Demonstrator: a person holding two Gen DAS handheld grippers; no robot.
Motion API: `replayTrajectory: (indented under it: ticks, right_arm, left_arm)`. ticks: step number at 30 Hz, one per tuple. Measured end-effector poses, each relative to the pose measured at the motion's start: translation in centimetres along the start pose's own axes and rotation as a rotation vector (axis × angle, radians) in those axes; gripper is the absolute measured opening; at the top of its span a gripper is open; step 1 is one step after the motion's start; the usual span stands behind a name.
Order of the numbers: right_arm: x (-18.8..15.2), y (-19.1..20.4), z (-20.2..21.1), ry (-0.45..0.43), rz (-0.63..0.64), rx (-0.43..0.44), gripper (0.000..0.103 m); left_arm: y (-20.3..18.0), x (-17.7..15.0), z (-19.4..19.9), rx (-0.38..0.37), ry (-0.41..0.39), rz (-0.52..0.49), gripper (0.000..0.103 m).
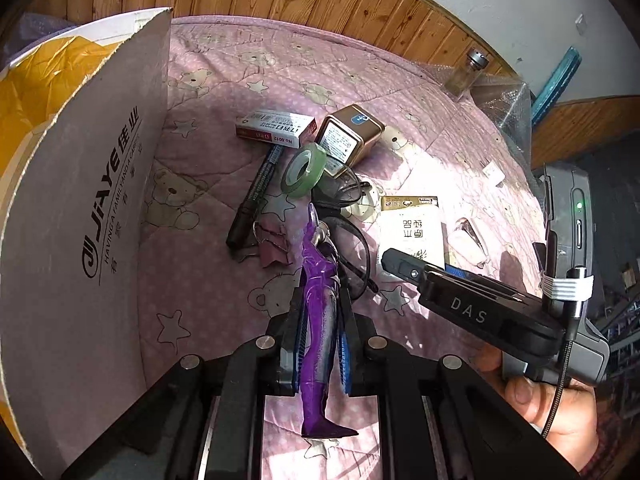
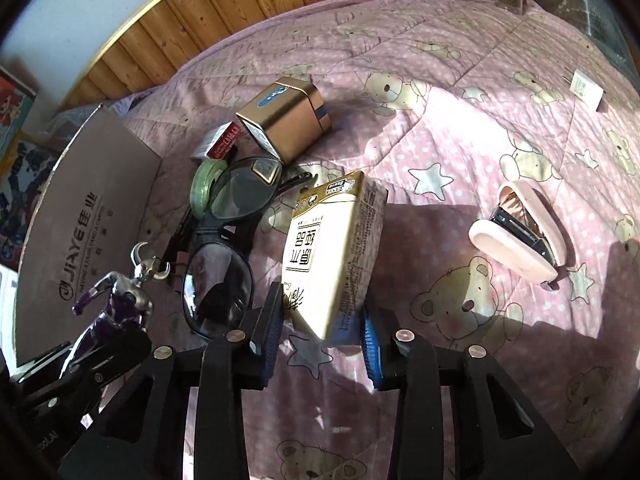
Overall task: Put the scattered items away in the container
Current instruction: 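Carry both items over the white box and open both tools to drop them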
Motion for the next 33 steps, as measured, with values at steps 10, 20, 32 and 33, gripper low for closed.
replayTrajectory:
  ticks: [10,20,32,33]
  right_arm:
    - [-0.9,1.4,5.0,-0.073,0.019,-0.004,0.025]
    - [-4.0,6.2,6.3,-0.053,0.106,0.023,0.025]
    - [-4.8,15.7,8.2,-0.076,0.299,0.083,0.025]
    - [-4.8,16.8,8.2,-0.076,0.32,0.091,0.025]
  left_arm:
    - [-1.1,0.7,2.7,-0.03,-0.059,-0.012,0.014]
    - [0.2,-0.1,6.5,-0.046,-0.128,0.022,0.014]
    - [4.4,-0.4,12.7,-0.075,-0.261,0.117,0.014]
    - [5.1,-0.5,13.1,-0.076,-0.268,0.129,0.014]
Point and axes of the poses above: each gripper's, at about its wrist camera, not at the fingertips, and z roughly against the way its jaws point, y to its left, x to its top, the point moved 4 cm from there along -z, roughly the way its jaws point, and after that the axes turned 14 degrees about x, right-handed, at the moved point
